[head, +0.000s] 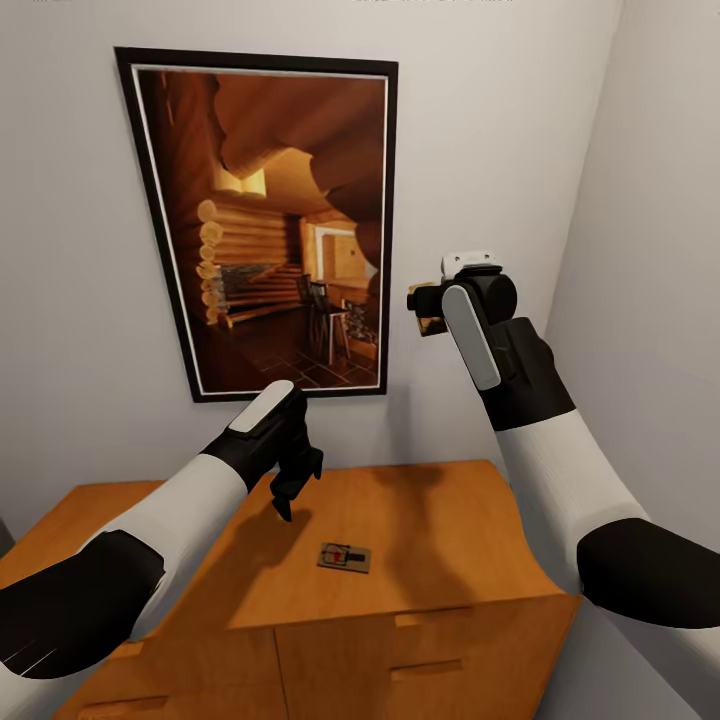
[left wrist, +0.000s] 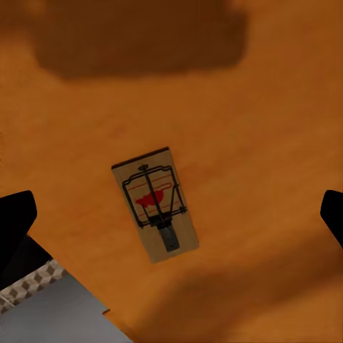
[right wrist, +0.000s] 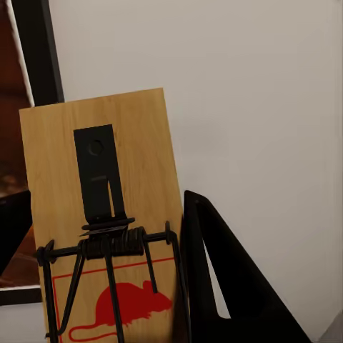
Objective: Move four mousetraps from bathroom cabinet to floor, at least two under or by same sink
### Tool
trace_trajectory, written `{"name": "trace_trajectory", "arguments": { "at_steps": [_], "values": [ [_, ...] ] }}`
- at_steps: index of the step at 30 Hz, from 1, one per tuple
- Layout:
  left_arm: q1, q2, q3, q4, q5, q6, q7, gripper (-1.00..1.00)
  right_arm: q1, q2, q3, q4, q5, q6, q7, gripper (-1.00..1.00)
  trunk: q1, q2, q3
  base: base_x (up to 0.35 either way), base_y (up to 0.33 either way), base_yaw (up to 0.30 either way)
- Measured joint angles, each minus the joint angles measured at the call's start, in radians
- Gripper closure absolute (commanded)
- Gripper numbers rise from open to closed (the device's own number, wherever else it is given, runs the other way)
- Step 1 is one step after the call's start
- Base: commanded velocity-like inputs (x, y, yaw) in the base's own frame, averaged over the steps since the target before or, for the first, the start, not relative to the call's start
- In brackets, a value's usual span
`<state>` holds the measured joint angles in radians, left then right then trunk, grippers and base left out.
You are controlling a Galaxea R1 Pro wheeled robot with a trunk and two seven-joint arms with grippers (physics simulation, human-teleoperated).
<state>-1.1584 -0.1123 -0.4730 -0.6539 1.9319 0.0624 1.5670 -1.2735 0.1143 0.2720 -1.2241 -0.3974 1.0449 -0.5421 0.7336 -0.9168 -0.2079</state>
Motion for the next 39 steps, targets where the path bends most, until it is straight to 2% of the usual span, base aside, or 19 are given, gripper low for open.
{"name": "trace_trajectory", "arguments": {
  "at_steps": [21, 39],
  "values": [
    [0.000, 0.000, -0.002, -0.001, -0.001, 0.000, -0.001, -1.00, 0.000, 0.001, 0.000, 0.000, 0.000, 0.000, 0.000, 1.00, 0.000, 0.000, 0.000, -0.130, 0.002, 0.000],
    [0.000, 0.000, -0.009, 0.008, 0.000, 0.013, -0.018, -1.00, 0.000, 0.001, 0.000, 0.000, 0.000, 0.000, 0.000, 1.00, 0.000, 0.000, 0.000, -0.015, 0.000, 0.000]
  ]
}}
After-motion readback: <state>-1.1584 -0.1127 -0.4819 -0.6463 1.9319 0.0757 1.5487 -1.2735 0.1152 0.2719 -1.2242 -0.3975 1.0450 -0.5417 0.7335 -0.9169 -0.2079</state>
